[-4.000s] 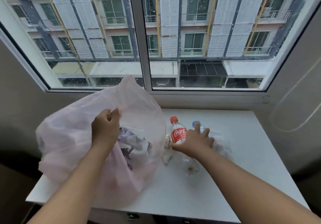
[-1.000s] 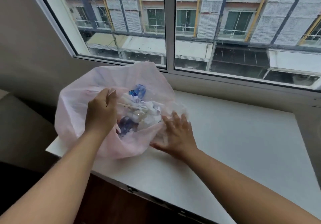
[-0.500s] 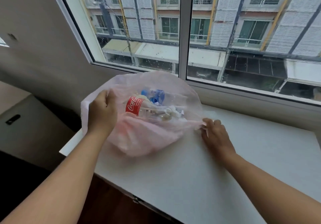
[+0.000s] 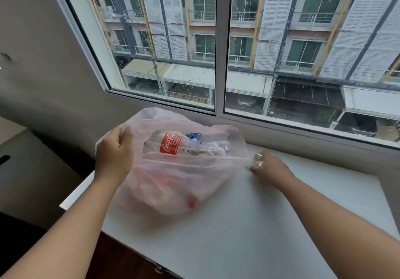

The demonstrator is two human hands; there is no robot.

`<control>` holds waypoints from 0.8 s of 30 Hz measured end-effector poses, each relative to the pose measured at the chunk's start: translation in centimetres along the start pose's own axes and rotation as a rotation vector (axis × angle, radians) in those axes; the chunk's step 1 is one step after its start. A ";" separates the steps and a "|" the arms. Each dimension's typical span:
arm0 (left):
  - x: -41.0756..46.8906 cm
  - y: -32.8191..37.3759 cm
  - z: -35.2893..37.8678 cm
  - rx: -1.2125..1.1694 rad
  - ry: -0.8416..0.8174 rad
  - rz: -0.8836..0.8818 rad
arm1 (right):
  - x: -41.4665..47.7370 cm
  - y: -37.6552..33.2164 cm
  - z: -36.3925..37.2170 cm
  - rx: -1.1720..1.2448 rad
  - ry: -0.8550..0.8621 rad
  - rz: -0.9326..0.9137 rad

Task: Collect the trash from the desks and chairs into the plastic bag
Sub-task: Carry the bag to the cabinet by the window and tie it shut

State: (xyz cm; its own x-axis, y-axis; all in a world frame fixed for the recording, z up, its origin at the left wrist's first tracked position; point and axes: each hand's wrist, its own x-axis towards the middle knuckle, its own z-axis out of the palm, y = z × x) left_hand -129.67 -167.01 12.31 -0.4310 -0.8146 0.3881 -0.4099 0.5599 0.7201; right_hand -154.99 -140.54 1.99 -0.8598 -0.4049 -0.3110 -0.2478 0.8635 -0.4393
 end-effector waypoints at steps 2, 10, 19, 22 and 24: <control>0.3 0.2 0.2 -0.001 0.002 -0.018 | -0.5 -0.2 -0.1 0.042 0.011 -0.016; -0.1 3.3 1.4 -0.056 -0.145 -0.014 | -5.1 -9.3 -2.0 0.377 0.238 -0.570; -0.3 4.1 1.0 -0.051 0.069 0.001 | -4.9 -19.5 4.7 -0.261 0.078 -0.970; 0.3 3.5 -0.5 -0.002 0.171 -0.001 | -6.5 -21.0 6.9 -0.443 0.030 -1.072; 0.5 2.5 -1.5 0.016 0.205 -0.031 | -7.0 -21.3 7.2 -0.374 -0.053 -1.118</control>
State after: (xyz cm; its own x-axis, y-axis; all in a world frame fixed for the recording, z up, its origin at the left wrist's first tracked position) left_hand -129.74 -166.25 15.20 -0.2461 -0.8442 0.4762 -0.4341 0.5353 0.7246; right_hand -140.50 -158.31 7.42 -0.0642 -0.9966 0.0521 -0.9745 0.0514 -0.2184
